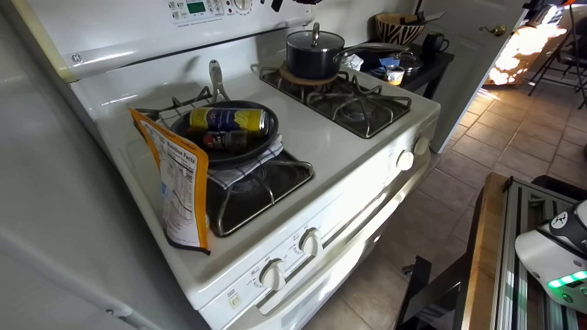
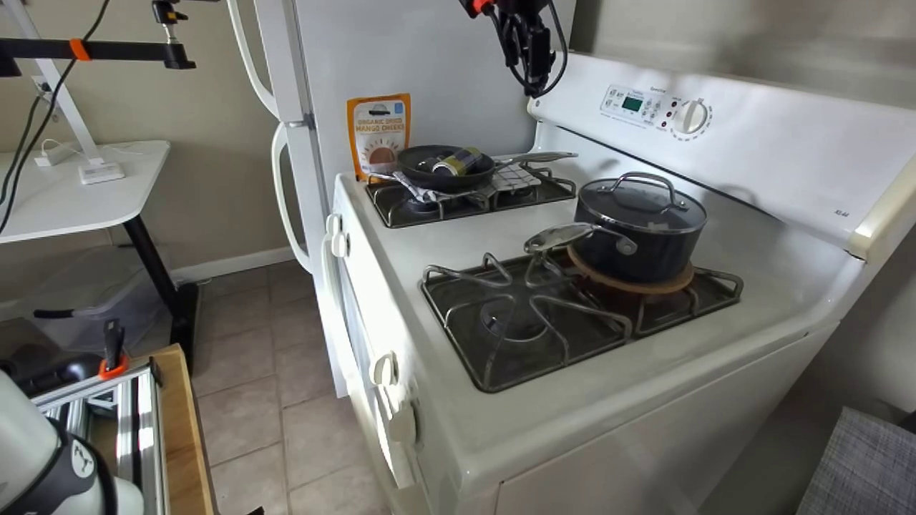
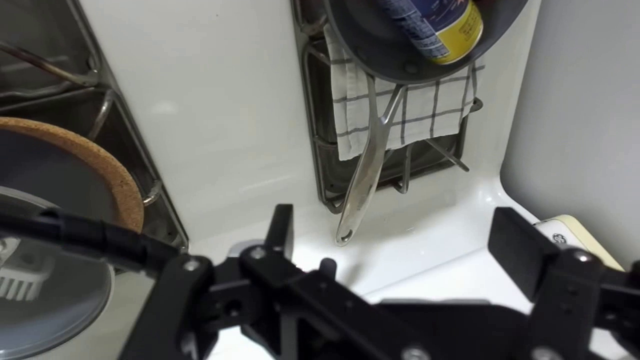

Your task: Move the pan to the front right plate on the stove.

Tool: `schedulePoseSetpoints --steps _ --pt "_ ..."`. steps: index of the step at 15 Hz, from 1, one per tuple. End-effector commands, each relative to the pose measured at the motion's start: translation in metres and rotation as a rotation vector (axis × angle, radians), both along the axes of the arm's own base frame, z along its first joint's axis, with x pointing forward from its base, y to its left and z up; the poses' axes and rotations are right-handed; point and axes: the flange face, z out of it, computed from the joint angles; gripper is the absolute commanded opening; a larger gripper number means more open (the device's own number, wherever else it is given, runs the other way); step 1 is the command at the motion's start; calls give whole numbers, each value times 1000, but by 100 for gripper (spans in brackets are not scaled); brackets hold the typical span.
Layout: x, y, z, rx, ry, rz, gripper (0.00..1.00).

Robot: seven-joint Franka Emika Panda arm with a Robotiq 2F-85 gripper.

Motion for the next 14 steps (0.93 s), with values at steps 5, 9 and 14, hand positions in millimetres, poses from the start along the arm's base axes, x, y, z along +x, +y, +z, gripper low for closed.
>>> schedulePoseSetpoints --steps 5,9,14 --pt "22 21 -20 3 19 -46 100" --pt "49 59 -60 -14 75 -97 100" --pt "64 104 -121 -23 175 -135 100"
